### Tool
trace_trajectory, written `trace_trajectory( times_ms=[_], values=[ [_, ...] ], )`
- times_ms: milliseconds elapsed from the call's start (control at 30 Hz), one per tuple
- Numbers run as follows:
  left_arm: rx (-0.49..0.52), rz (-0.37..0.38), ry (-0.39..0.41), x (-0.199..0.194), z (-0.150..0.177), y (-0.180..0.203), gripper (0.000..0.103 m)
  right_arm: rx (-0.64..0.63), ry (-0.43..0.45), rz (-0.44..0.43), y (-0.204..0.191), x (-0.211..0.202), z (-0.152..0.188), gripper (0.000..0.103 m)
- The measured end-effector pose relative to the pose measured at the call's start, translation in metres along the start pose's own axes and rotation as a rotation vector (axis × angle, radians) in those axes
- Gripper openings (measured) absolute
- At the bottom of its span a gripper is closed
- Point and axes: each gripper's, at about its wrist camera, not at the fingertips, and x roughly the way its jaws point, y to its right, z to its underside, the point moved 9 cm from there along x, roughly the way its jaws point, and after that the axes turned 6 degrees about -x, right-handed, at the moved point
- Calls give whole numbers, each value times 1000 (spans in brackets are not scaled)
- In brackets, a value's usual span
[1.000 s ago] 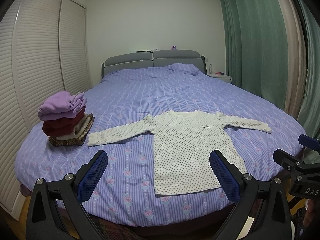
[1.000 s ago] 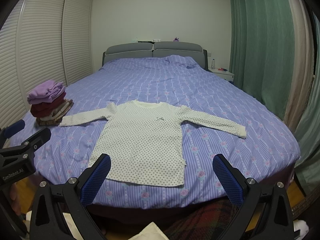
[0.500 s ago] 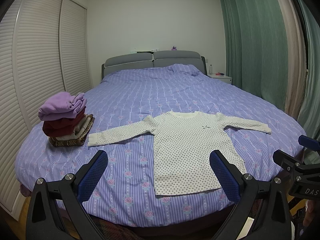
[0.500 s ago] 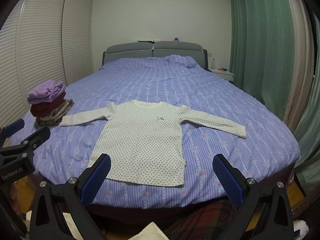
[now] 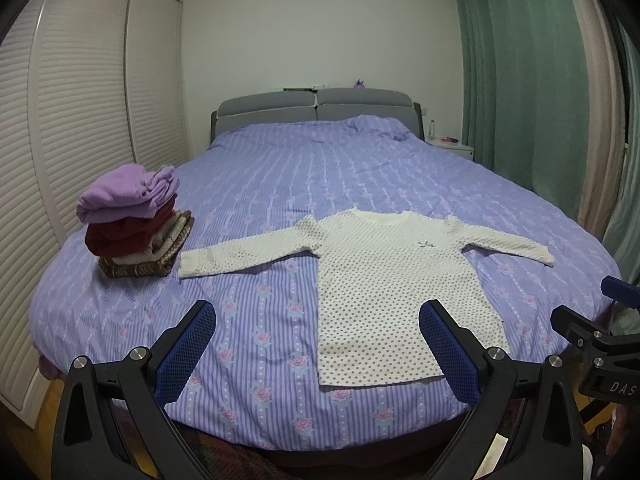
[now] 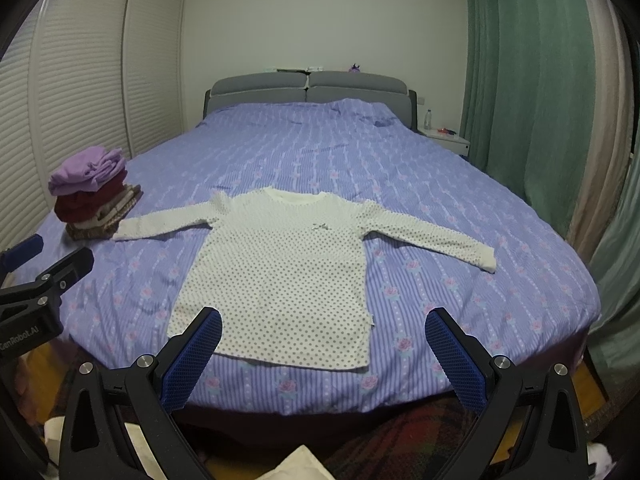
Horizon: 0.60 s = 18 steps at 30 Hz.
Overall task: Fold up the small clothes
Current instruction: 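Reach the left gripper to the sleeve cuff nearest the clothes stack and grasp it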
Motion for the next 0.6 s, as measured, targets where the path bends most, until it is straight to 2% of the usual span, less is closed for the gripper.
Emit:
trace_trajectory(
  times_ms=[200, 333, 600],
  values=[
    [-34, -38, -11, 24, -5, -18, 103, -16, -33, -30, -12, 27, -8, 102],
    [-70, -73, -48, 48, -6, -35, 103, -33, -45, -55, -25, 52, -22, 102],
    [-81, -195, -37, 90, -23, -85, 103, -93, -46, -138, -68, 115, -63, 102]
  ],
)
